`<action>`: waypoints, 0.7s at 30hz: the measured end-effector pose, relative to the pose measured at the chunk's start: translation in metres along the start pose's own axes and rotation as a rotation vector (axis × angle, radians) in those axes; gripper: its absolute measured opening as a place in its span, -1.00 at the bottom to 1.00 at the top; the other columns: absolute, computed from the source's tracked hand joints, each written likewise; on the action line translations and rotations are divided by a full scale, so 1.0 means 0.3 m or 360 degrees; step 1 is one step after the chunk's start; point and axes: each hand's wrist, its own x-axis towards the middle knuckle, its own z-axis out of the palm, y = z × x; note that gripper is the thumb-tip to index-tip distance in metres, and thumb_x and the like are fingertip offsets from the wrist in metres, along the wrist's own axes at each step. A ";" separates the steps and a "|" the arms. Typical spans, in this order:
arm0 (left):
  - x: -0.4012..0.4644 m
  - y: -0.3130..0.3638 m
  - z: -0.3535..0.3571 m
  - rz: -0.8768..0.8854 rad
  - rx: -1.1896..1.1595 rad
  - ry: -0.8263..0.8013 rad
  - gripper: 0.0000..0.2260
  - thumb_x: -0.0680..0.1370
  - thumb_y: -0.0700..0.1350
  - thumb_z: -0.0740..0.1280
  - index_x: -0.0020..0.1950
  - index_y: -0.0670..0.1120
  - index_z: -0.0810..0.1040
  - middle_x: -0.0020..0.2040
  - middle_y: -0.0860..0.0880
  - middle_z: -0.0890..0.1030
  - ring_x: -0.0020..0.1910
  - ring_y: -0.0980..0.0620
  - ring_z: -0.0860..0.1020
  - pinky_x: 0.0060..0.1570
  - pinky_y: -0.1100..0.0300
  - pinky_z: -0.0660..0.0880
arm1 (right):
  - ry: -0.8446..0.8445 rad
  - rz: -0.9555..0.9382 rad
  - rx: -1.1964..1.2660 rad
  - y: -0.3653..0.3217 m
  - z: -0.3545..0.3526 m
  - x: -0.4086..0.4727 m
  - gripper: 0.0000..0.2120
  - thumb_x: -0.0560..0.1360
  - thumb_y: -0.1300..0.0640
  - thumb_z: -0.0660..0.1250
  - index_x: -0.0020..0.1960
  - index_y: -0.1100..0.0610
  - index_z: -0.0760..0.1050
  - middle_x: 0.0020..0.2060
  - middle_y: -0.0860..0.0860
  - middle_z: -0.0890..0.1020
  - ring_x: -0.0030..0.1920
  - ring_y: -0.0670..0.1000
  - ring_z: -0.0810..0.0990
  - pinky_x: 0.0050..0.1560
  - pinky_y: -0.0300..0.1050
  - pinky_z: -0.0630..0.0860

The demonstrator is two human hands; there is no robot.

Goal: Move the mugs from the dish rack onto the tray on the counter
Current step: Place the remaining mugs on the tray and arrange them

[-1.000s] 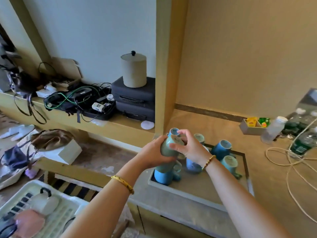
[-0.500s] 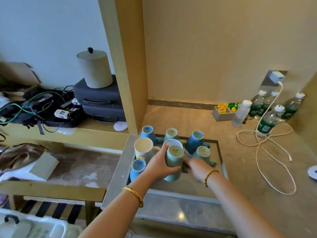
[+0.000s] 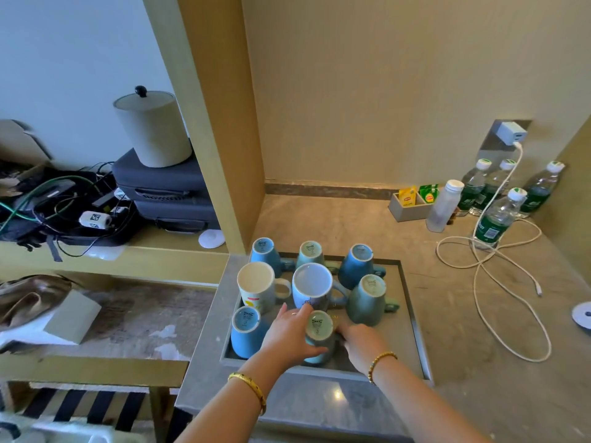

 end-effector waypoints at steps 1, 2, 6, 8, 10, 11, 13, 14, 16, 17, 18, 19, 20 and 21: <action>0.000 -0.004 0.005 -0.0011 0.0018 -0.0022 -0.33 0.33 0.22 0.43 0.32 0.04 0.25 0.28 0.01 0.50 0.33 -0.04 0.37 0.45 -0.02 0.10 | -0.0026 0.0007 -0.0008 0.003 0.005 0.004 -0.78 0.57 0.16 0.14 0.16 0.11 0.48 0.08 0.15 0.62 0.10 0.19 0.58 0.06 -0.04 0.51; -0.002 -0.011 0.010 -0.0030 0.0008 -0.0038 -0.34 0.33 0.23 0.43 0.30 0.04 0.26 0.26 0.01 0.51 0.31 -0.04 0.38 0.44 -0.01 0.12 | -0.0046 0.0000 -0.0011 0.003 0.009 0.008 -0.78 0.57 0.16 0.14 0.16 0.11 0.48 0.08 0.15 0.62 0.10 0.19 0.58 0.06 -0.04 0.51; -0.005 -0.038 0.011 -0.0095 -0.0018 -0.0053 -0.36 0.32 0.25 0.42 0.28 0.08 0.25 0.25 0.04 0.52 0.30 -0.02 0.41 0.46 0.02 0.03 | -0.0062 -0.0006 0.0003 -0.010 0.022 0.020 -0.79 0.56 0.16 0.14 0.14 0.11 0.48 0.07 0.16 0.62 0.09 0.20 0.58 0.07 -0.02 0.51; -0.002 -0.043 0.005 -0.0094 0.0014 -0.0067 -0.36 0.32 0.25 0.41 0.28 0.08 0.25 0.25 0.04 0.52 0.30 -0.01 0.42 0.46 0.02 0.04 | -0.0076 -0.0003 0.0029 -0.016 0.022 0.026 -0.78 0.57 0.13 0.14 0.15 0.11 0.49 0.07 0.16 0.62 0.09 0.19 0.58 0.07 -0.01 0.51; 0.003 -0.044 -0.004 -0.0113 0.0008 -0.0115 -0.35 0.32 0.24 0.42 0.29 0.07 0.24 0.25 0.03 0.52 0.28 0.00 0.43 0.39 0.05 0.23 | -0.0099 -0.0008 0.0060 -0.019 0.018 0.034 -0.77 0.57 0.11 0.14 0.15 0.11 0.49 0.08 0.15 0.62 0.09 0.18 0.58 0.08 0.00 0.52; 0.006 -0.043 -0.011 -0.0131 -0.0013 -0.0157 -0.34 0.33 0.23 0.43 0.29 0.07 0.23 0.26 0.02 0.51 0.26 0.00 0.44 0.30 0.08 0.35 | -0.0111 -0.0018 0.0077 -0.019 0.016 0.037 -0.77 0.57 0.10 0.14 0.15 0.11 0.49 0.08 0.15 0.62 0.09 0.18 0.58 0.08 0.00 0.52; 0.014 -0.040 -0.034 -0.0137 -0.0048 -0.0276 -0.33 0.34 0.21 0.44 0.32 0.04 0.22 0.27 -0.02 0.49 0.23 0.00 0.44 0.16 0.12 0.45 | -0.0141 -0.0031 0.0138 -0.017 0.014 0.040 -0.76 0.57 0.09 0.15 0.16 0.10 0.49 0.08 0.14 0.62 0.08 0.16 0.58 0.08 -0.02 0.52; 0.018 -0.039 -0.051 -0.0122 -0.0066 -0.0336 -0.32 0.34 0.20 0.44 0.33 0.03 0.23 0.28 -0.02 0.49 0.22 0.00 0.45 0.15 0.12 0.46 | -0.0159 -0.0036 0.0175 -0.014 0.015 0.040 -0.76 0.57 0.08 0.16 0.17 0.10 0.49 0.08 0.13 0.62 0.08 0.15 0.58 0.08 -0.03 0.51; 0.023 -0.041 -0.094 -0.0082 -0.0128 -0.0416 -0.35 0.36 0.19 0.44 0.35 0.04 0.26 0.30 -0.01 0.48 0.21 0.03 0.47 0.18 0.13 0.46 | -0.0187 -0.0025 0.0228 -0.005 0.014 0.038 -0.75 0.57 0.07 0.18 0.19 0.11 0.49 0.09 0.13 0.62 0.08 0.14 0.58 0.10 -0.06 0.51; 0.022 -0.043 -0.119 -0.0070 -0.0162 -0.0431 -0.36 0.37 0.17 0.44 0.36 0.05 0.27 0.31 0.01 0.48 0.23 0.04 0.47 0.21 0.13 0.44 | -0.0191 -0.0013 0.0241 0.000 0.014 0.037 -0.75 0.56 0.07 0.19 0.18 0.12 0.49 0.09 0.13 0.62 0.08 0.14 0.58 0.11 -0.06 0.51; 0.021 -0.046 -0.142 -0.0063 -0.0187 -0.0432 -0.37 0.38 0.16 0.44 0.37 0.07 0.28 0.32 0.02 0.47 0.25 0.04 0.46 0.24 0.12 0.42 | -0.0191 -0.0003 0.0245 0.004 0.013 0.037 -0.74 0.56 0.07 0.19 0.18 0.13 0.50 0.08 0.13 0.61 0.08 0.14 0.58 0.12 -0.05 0.52; 0.020 -0.048 -0.164 -0.0054 -0.0195 -0.0424 -0.38 0.38 0.14 0.45 0.38 0.09 0.29 0.33 0.03 0.48 0.27 0.05 0.45 0.26 0.12 0.39 | -0.0188 0.0004 0.0240 0.007 0.013 0.038 -0.74 0.56 0.07 0.20 0.17 0.14 0.50 0.08 0.14 0.61 0.08 0.15 0.58 0.12 -0.04 0.52; 0.019 -0.047 -0.182 -0.0042 -0.0182 -0.0421 -0.38 0.39 0.12 0.45 0.39 0.11 0.29 0.33 0.03 0.48 0.29 0.05 0.45 0.28 0.11 0.38 | -0.0187 0.0007 0.0227 0.008 0.013 0.040 -0.74 0.56 0.07 0.20 0.17 0.15 0.51 0.08 0.15 0.61 0.08 0.16 0.58 0.11 -0.04 0.52; 0.018 -0.042 -0.194 -0.0023 -0.0149 -0.0431 -0.36 0.40 0.11 0.45 0.41 0.12 0.27 0.33 0.03 0.48 0.30 0.04 0.44 0.29 0.11 0.36 | -0.0187 0.0008 0.0212 0.007 0.013 0.042 -0.74 0.56 0.08 0.20 0.17 0.16 0.51 0.08 0.16 0.61 0.08 0.16 0.58 0.11 -0.04 0.51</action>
